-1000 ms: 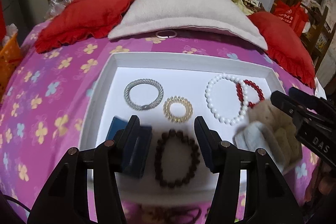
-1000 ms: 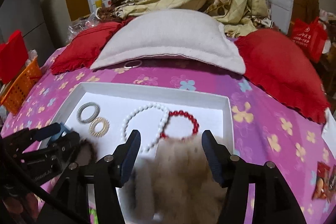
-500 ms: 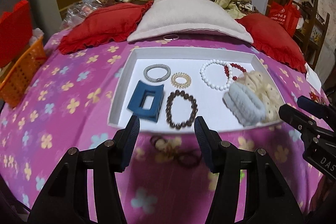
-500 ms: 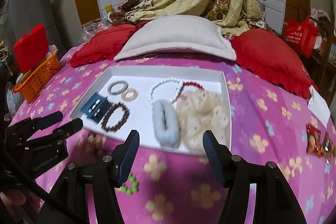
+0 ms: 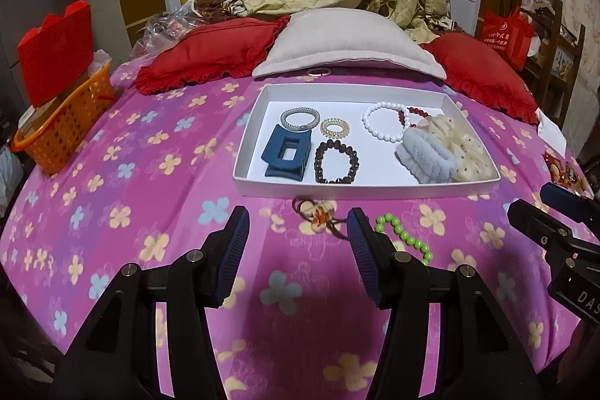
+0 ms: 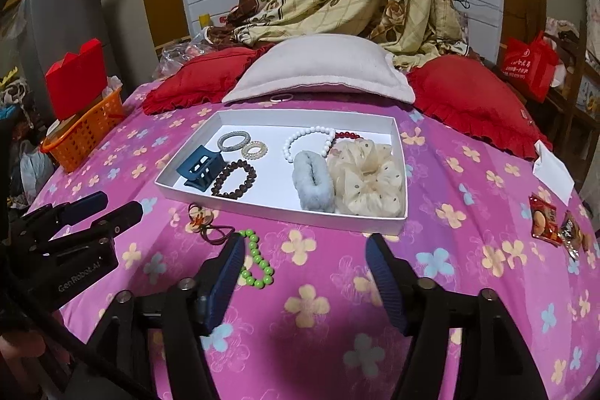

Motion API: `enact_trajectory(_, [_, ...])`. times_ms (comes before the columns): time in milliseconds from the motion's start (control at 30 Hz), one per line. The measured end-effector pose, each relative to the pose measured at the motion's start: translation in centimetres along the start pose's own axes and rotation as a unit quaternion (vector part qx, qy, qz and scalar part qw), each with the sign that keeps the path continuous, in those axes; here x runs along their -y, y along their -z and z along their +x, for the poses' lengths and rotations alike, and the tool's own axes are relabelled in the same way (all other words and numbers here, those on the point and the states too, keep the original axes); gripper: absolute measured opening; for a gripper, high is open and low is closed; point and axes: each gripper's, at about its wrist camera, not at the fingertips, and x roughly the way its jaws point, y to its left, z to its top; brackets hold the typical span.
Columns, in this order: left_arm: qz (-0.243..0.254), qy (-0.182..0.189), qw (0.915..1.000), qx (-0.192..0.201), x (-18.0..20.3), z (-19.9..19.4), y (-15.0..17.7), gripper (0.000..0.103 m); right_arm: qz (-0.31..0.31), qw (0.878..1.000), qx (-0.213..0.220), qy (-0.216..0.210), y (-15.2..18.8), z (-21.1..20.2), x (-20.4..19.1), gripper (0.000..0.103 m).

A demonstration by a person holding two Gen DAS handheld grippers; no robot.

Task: Organize jewelry
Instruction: 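Withdraw both open tools from the tray over the last items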

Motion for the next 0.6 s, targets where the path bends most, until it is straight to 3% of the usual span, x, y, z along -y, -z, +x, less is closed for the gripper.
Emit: enact_trajectory(600, [-0.012,-0.002,0.9999,0.012,-0.9,-2.1,1.2,0.054,-0.028,1.000,0.012,-0.008,0.8,-1.7,-2.1,0.069])
